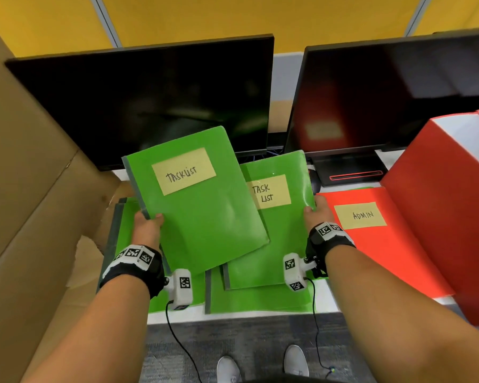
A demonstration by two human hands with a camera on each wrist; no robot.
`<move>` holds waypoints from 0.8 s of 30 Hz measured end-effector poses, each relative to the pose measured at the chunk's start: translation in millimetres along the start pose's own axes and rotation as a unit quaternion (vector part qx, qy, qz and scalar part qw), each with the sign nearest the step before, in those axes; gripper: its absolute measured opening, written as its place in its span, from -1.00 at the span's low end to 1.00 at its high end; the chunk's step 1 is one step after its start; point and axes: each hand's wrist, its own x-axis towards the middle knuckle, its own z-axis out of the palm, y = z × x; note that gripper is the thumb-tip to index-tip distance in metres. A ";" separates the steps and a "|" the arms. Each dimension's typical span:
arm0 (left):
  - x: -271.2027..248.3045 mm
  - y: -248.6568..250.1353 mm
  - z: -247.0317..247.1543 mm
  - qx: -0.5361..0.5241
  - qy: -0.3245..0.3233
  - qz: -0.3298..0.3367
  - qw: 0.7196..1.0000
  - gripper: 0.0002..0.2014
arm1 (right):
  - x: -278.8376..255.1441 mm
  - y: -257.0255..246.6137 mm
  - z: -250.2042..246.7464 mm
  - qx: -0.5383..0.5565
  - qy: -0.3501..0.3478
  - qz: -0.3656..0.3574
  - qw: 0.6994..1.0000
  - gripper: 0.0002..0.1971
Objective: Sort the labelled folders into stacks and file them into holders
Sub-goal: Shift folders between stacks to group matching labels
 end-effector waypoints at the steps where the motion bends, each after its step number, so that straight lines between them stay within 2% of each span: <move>1: -0.9 -2.6 1.4 -0.001 -0.013 -0.002 1.000 -0.53 | -0.1 -2.6 1.4 0.008 0.000 -0.006 1.000 -0.57; 3: -2.3 -9.1 6.8 0.017 -0.043 0.000 0.999 -0.50 | -1.8 -9.9 5.6 0.014 0.000 -0.021 1.000 -0.61; 6: -10.9 -13.1 17.9 0.038 -0.087 0.015 0.995 -0.58 | -6.6 -25.8 11.1 0.029 -0.031 -0.052 0.998 -0.68; 9: -22.4 -6.8 29.5 0.046 -0.102 0.041 0.993 -0.65 | -11.4 -42.0 14.2 0.053 -0.071 -0.101 0.991 -0.74; 13: -29.2 7.9 39.9 -0.009 -0.096 0.083 0.992 -0.50 | -17.2 -56.0 14.2 0.148 -0.111 -0.132 0.974 -0.88; 17: -31.7 23.8 47.5 -0.026 -0.086 0.162 0.983 -0.63 | -13.7 -64.6 5.2 0.174 -0.092 -0.177 0.964 -0.67; 21: -31.7 28.8 55.1 -0.119 -0.126 0.140 0.975 -0.39 | -12.3 -67.3 -9.3 0.182 -0.098 -0.184 0.961 -0.61; 23: -35.1 22.2 57.4 -0.112 -0.154 0.122 0.974 -0.40 | -13.5 -58.4 -11.3 0.153 -0.110 -0.157 0.969 -0.53; 24: -37.2 16.6 58.7 -0.075 -0.162 0.119 0.977 -0.45 | -14.3 -51.2 -10.4 0.122 -0.116 -0.136 0.976 -0.52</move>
